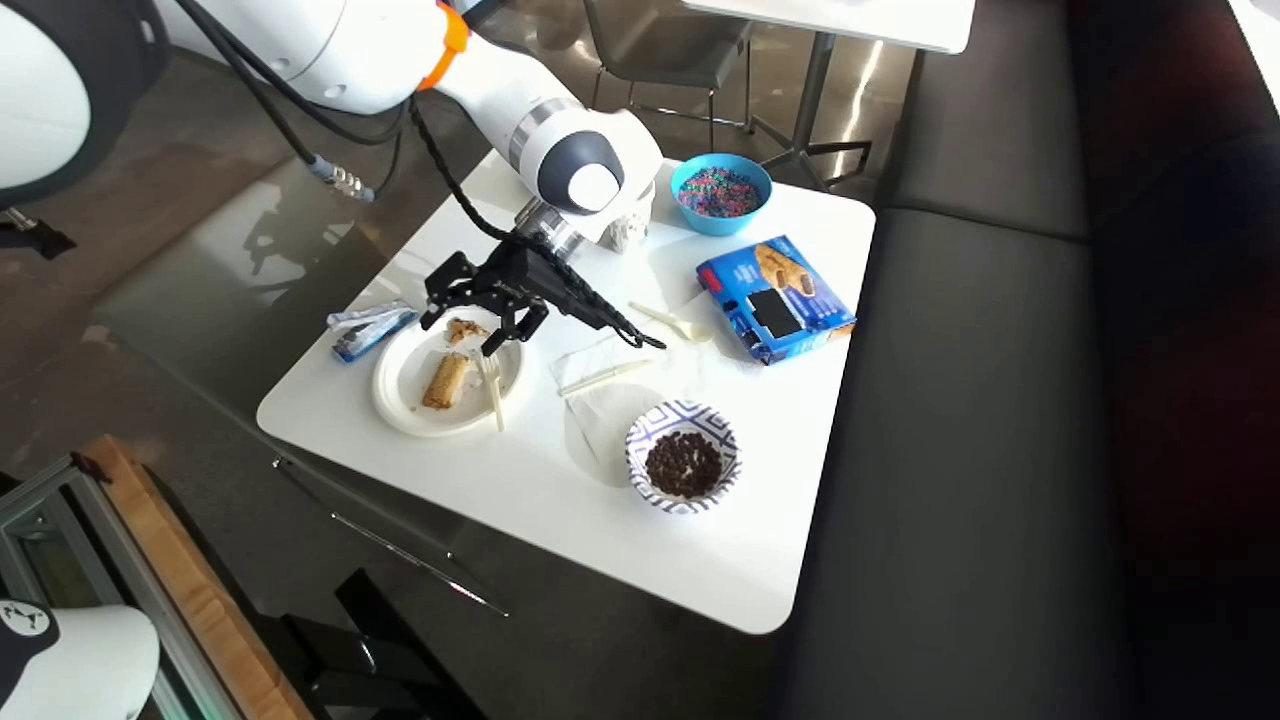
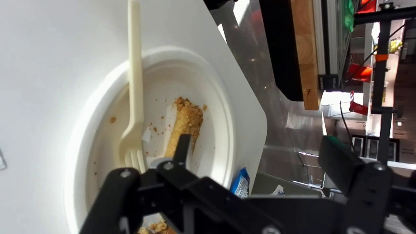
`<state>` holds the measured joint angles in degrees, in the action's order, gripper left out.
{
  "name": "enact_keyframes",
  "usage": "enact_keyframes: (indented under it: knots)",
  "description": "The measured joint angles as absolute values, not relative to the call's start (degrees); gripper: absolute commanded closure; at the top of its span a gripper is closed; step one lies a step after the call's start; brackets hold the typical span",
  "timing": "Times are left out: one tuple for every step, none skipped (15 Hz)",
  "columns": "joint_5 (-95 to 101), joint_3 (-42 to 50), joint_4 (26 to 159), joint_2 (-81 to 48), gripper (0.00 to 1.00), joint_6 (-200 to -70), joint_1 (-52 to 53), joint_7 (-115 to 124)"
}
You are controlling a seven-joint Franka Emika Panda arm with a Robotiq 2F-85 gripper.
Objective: Use the fork to cut a piece of the brown object
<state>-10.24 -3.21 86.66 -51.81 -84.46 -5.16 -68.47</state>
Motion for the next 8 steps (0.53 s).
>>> enact_keyframes:
  knots:
    - [-10.2, -3.3, 86.7, -51.8, 0.00, -85.3, -5.2, -68.0]
    - [-10.0, -3.4, 86.8, -52.0, 0.00, -86.3, -5.2, -67.5]
    - [-9.9, -3.6, 86.9, -52.3, 0.00, -87.1, -5.2, -67.3]
    - [-9.8, -3.7, 87.0, -52.6, 0.00, -88.0, -5.2, -67.2]
    - [-9.7, -3.9, 87.2, -53.0, 0.00, -89.1, -5.2, -67.2]
    - [-9.7, -4.0, 87.4, -53.4, 0.00, -90.4, -5.2, -67.1]
    - [-9.6, -4.1, 87.7, -53.7, 0.00, -91.8, -5.2, -66.9]
    - [-9.5, -4.2, 88.1, -53.9, 0.00, -93.2, -5.2, -66.5]
